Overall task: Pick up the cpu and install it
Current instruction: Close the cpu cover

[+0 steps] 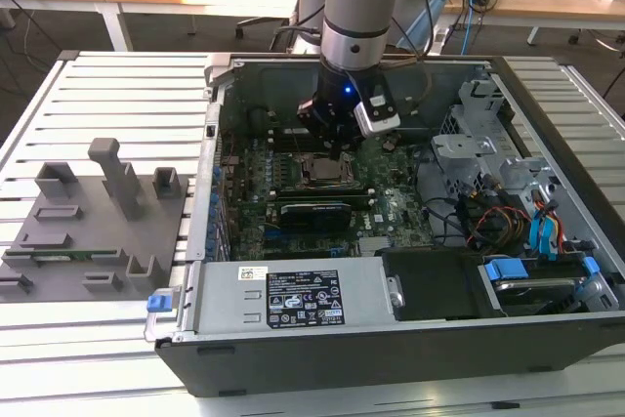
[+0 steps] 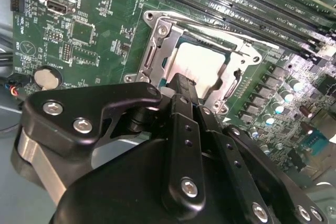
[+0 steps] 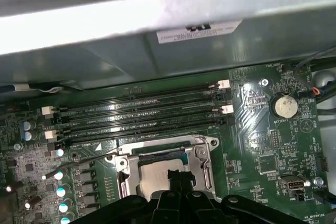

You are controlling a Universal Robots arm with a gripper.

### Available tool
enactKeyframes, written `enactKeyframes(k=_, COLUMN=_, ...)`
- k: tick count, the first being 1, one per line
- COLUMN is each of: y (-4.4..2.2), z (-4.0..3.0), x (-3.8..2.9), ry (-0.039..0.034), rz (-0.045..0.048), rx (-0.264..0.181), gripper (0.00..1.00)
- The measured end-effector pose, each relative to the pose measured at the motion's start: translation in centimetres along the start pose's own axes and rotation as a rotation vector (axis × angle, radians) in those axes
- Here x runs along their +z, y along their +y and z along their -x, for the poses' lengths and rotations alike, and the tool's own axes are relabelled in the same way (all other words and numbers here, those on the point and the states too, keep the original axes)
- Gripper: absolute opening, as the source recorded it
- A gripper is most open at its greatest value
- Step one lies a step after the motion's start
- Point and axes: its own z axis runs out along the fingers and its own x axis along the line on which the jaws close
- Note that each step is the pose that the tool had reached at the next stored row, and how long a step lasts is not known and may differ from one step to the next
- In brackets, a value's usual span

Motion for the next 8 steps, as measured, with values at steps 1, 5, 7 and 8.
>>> enactKeyframes(k=1, y=-0.08, z=0.00, x=0.09, ry=-0.0001, rz=0.0001, rx=0.000, gripper=0.11)
enactKeyframes(k=5, y=-0.41, z=-0.75, x=0.72, ry=0.0000, rz=0.0000, rx=-0.003, gripper=0.11)
enactKeyframes(k=7, y=-0.53, z=-1.01, x=1.09, ry=0.0000, rz=0.0000, rx=-0.008, gripper=0.11)
enactKeyframes(k=8, y=-0.57, z=-1.06, x=1.24, ry=0.0000, rz=0.0000, rx=-0.011, gripper=0.11)
